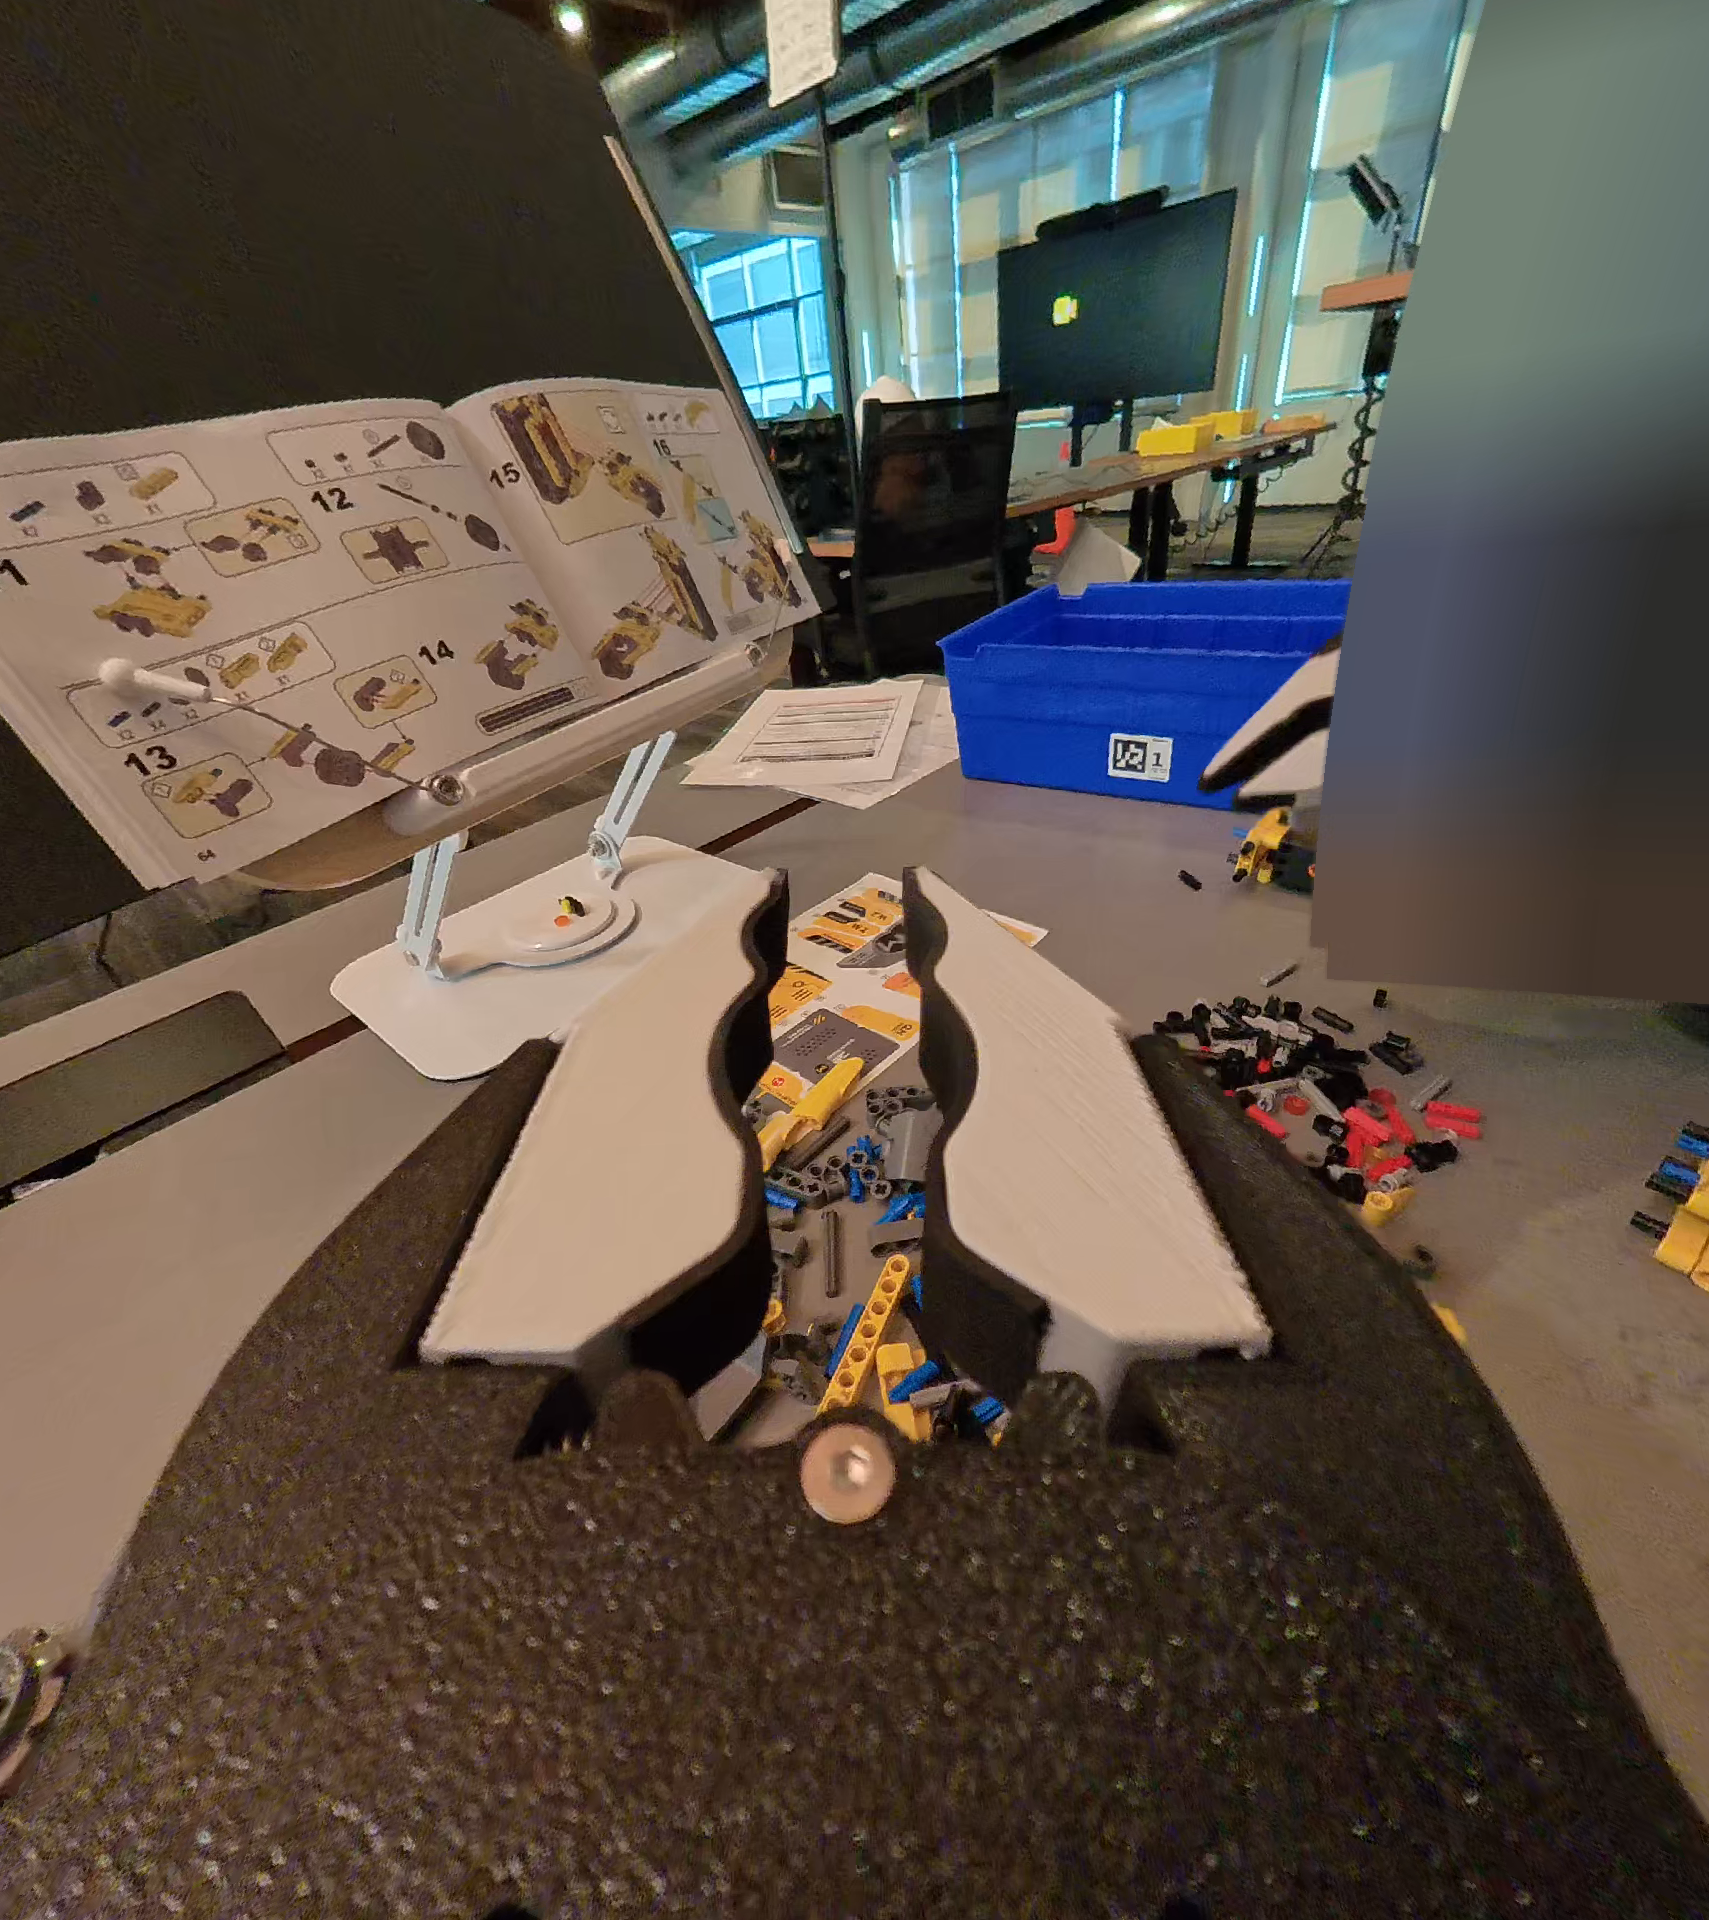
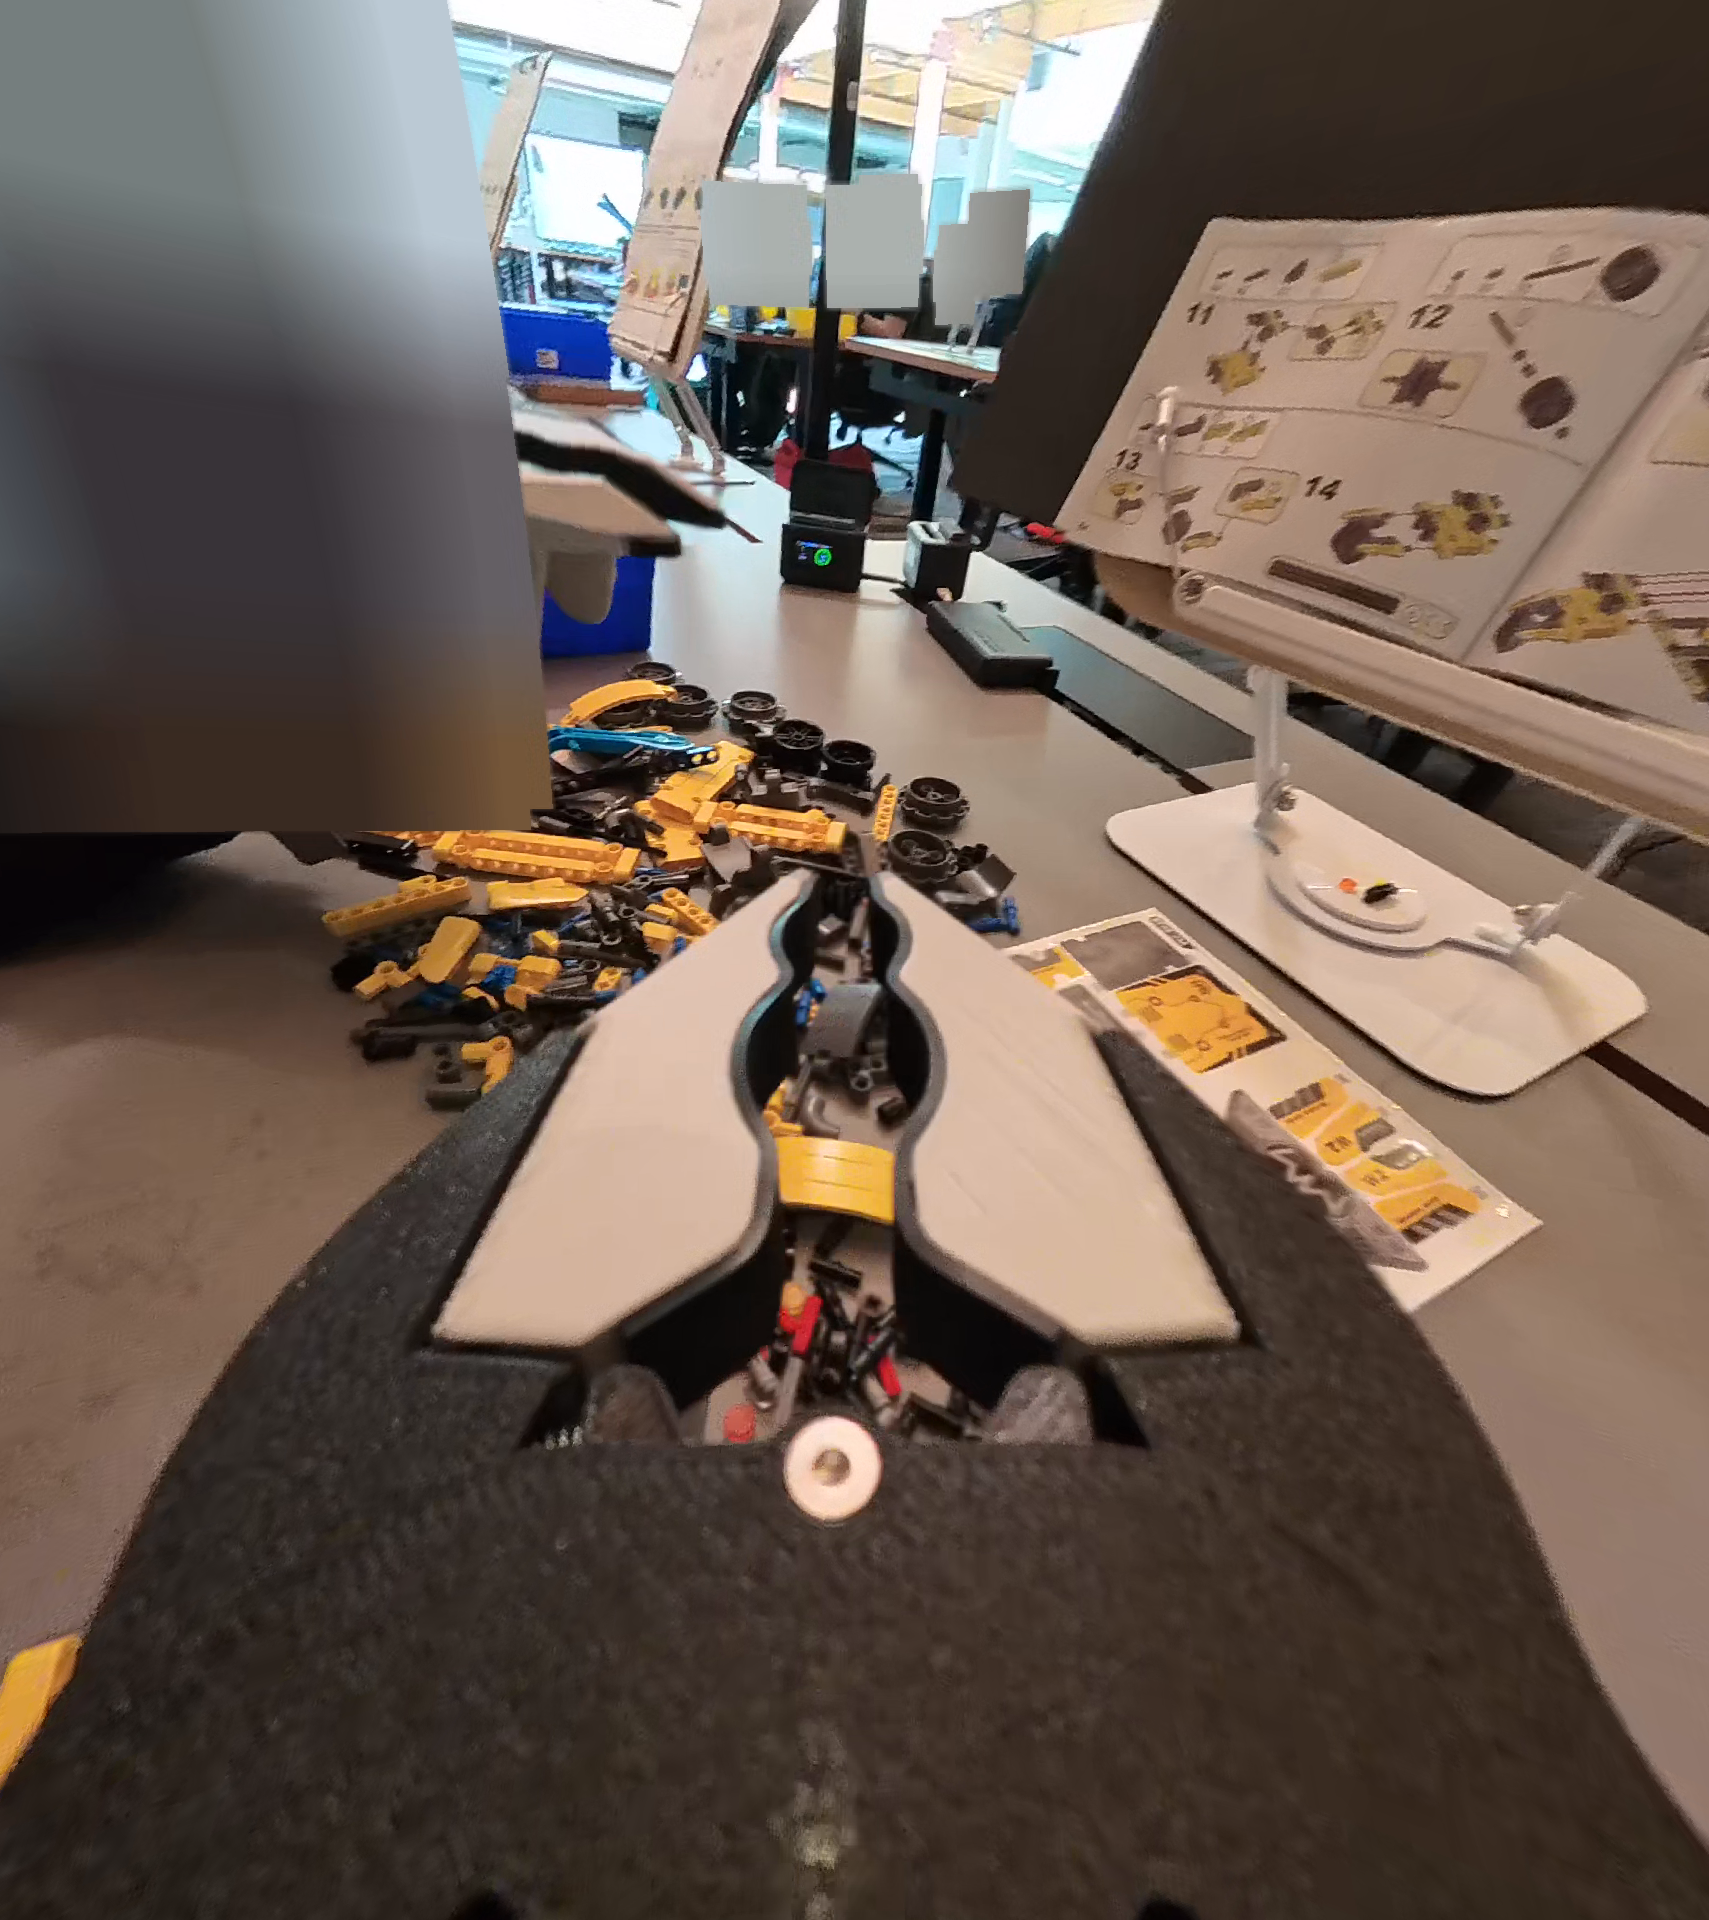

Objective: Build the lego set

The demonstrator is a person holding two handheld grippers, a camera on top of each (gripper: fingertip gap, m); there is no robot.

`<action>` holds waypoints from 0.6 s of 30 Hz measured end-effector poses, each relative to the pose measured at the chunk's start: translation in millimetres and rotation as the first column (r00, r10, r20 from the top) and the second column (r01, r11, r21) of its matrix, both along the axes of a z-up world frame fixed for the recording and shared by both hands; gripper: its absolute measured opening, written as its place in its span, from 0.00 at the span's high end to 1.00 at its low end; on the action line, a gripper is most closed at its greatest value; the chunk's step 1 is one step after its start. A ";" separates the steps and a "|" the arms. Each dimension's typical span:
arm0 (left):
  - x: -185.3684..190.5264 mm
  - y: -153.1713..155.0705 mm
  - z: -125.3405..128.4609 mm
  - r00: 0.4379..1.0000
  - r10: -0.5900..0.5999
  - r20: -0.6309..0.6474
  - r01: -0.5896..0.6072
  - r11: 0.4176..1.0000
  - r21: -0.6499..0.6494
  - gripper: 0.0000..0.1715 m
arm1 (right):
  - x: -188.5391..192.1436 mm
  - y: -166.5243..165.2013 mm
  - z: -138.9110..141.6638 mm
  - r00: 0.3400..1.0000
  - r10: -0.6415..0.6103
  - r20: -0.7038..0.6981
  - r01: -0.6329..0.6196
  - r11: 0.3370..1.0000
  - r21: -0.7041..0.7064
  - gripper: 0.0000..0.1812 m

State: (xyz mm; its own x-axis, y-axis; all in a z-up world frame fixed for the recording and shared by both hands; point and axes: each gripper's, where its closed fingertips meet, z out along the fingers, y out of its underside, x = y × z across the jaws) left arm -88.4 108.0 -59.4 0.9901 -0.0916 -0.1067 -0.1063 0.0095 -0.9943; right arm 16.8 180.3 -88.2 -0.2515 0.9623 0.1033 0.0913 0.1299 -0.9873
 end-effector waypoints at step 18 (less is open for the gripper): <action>4.4 2.2 -4.0 1.000 -0.024 0.000 0.024 1.000 -0.004 0.88 | 10.1 21.7 7.0 0.998 -0.054 -0.010 0.053 0.997 -0.063 0.95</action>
